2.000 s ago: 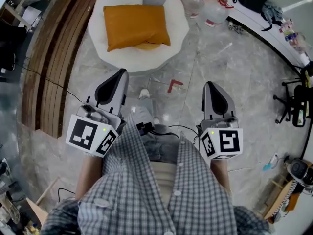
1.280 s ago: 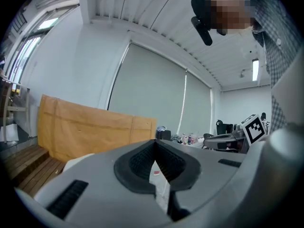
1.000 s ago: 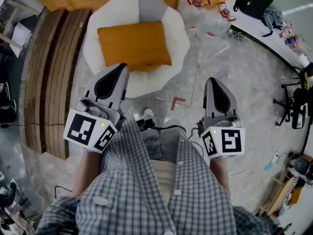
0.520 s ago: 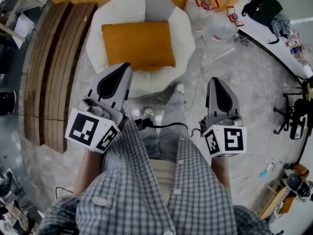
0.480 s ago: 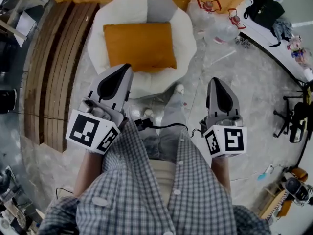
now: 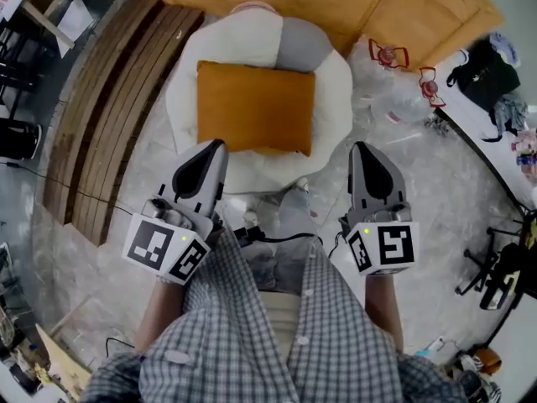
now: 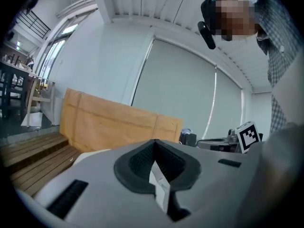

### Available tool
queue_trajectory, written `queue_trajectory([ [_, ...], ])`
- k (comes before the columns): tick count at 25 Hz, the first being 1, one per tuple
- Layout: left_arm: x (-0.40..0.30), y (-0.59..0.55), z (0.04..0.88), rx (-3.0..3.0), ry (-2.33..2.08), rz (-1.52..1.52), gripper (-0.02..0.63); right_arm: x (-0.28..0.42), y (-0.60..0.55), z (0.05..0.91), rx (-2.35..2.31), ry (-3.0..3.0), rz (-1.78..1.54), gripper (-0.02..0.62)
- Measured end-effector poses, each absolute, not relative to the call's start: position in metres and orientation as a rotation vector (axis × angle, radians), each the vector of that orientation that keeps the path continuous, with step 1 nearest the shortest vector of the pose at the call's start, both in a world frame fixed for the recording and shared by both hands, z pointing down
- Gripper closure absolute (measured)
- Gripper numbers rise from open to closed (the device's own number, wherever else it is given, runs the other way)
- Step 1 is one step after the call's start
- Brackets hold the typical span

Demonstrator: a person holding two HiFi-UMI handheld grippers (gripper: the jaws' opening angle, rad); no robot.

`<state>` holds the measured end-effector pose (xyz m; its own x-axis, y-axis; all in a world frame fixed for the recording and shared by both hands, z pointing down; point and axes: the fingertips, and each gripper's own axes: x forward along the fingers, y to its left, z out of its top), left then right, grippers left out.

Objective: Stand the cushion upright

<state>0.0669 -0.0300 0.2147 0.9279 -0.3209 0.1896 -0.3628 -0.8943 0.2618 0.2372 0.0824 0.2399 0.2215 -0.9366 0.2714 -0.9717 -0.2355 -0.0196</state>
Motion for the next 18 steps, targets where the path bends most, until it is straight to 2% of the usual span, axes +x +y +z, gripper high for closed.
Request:
queue_trajectory([
  [8,0.091,-0.045,0.235,2.682,-0.789,0.232,0.598,0.28,0.042,0.271,2.07,-2.034,0.397,0.589],
  [14,0.078,-0.054,0.274,2.543,-0.979,0.309,0.598,0.295,0.012,0.31,1.872,-2.112,0.46,0.589],
  [18,0.059,-0.059,0.296,2.46,-1.082,0.313,0.598,0.28,-0.006,0.337,1.705,-2.179,0.501,0.589],
])
